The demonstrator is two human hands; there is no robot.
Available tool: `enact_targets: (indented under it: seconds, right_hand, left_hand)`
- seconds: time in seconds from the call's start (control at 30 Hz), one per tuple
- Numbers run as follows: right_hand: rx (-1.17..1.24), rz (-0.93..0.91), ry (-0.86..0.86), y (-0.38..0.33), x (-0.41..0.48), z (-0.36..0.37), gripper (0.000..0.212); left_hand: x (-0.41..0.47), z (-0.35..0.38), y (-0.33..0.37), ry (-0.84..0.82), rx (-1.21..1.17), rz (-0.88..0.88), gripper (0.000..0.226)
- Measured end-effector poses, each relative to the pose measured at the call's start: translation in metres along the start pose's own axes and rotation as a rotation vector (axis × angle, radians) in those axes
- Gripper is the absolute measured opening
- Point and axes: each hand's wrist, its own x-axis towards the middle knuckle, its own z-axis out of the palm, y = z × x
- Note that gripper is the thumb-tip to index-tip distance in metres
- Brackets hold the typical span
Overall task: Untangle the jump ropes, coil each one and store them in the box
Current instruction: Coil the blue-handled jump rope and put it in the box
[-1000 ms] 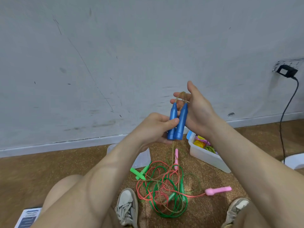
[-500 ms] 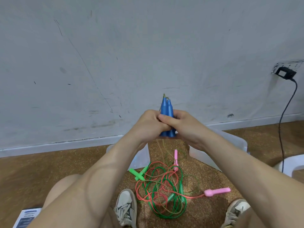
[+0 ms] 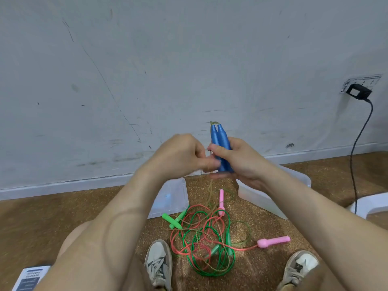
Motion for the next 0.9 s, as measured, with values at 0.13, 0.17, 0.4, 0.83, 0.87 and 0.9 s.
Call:
enact_targets:
  seconds: [0.13, 0.17, 0.4, 0.83, 0.87, 0.9]
  right_hand:
    - [0.025, 0.102, -0.203, -0.009, -0.009, -0.006, 0.016]
    - [0.032, 0.108, -0.234, -0.01, -0.01, -0.006, 0.022]
    - [-0.024, 0.193, -0.388, -0.018, -0.021, -0.008, 0.028]
    - [0.192, 0.209, -0.388, -0.018, -0.029, -0.003, 0.027]
    - [0.265, 0.2, -0.376, -0.019, -0.029, -0.003, 0.025]
    - [0.321, 0.187, -0.352, -0.02, -0.029, -0.003, 0.023]
  left_hand:
    - [0.005, -0.006, 0.002, 0.414, -0.517, 0.162, 0.018]
    - [0.007, -0.004, 0.004, 0.405, -0.568, 0.189, 0.018]
    - [0.011, 0.013, 0.017, 0.349, -0.525, 0.149, 0.048]
    - [0.019, 0.01, 0.024, 0.332, -0.927, -0.04, 0.061]
    - [0.02, 0.012, 0.024, 0.297, -1.017, -0.048, 0.059]
    - [0.02, 0.014, 0.025, 0.262, -1.076, -0.037, 0.055]
